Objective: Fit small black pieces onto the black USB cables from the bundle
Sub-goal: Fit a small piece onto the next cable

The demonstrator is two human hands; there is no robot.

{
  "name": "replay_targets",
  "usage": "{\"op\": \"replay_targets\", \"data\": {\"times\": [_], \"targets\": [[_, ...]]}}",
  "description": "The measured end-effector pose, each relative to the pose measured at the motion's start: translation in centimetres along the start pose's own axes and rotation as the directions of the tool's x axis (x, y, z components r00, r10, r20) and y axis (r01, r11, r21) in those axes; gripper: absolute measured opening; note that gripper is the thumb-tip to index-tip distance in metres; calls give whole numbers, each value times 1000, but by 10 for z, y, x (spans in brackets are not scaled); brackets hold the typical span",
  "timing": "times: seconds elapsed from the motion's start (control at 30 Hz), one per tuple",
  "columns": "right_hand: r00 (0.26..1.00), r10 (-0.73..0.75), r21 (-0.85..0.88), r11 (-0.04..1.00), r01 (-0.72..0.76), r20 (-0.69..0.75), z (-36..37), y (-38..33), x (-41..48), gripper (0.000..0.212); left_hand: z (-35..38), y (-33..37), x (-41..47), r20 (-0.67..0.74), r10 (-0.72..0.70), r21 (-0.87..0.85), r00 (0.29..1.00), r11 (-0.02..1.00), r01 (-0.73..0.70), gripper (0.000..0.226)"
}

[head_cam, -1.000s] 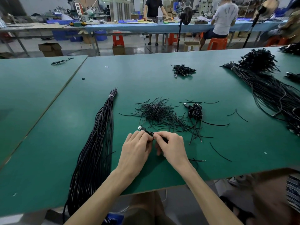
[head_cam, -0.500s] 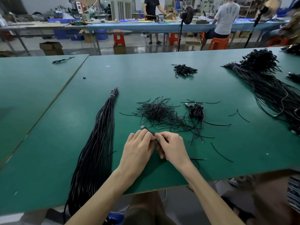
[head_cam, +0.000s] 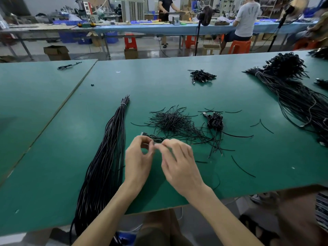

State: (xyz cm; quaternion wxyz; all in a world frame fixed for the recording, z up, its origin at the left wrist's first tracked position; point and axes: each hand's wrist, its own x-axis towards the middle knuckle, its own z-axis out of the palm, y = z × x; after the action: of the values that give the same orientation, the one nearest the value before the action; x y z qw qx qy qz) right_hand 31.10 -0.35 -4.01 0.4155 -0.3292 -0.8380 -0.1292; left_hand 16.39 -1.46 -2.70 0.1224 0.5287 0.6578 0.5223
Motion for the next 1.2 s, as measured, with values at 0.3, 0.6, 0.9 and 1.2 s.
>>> {"op": "replay_targets", "data": {"times": [0.3,0.6,0.9,1.2], "targets": [[955,198,187,953,-240,219,2,3,5,31,-6,-1,6,83,-118,-421,990,896,142,4],[877,357,481,736,-476,321,-5,6,10,44,-6,1,1,362,-32,-516,932,825,229,9],[766,506,592,497,-635,397,-2,15,11,27,-2,-1,-4,286,102,-279,953,960,-19,4],[597,496,621,140,-771,630,-5,25,13,29,1,-4,-6,231,579,258,782,738,-623,10]]}}
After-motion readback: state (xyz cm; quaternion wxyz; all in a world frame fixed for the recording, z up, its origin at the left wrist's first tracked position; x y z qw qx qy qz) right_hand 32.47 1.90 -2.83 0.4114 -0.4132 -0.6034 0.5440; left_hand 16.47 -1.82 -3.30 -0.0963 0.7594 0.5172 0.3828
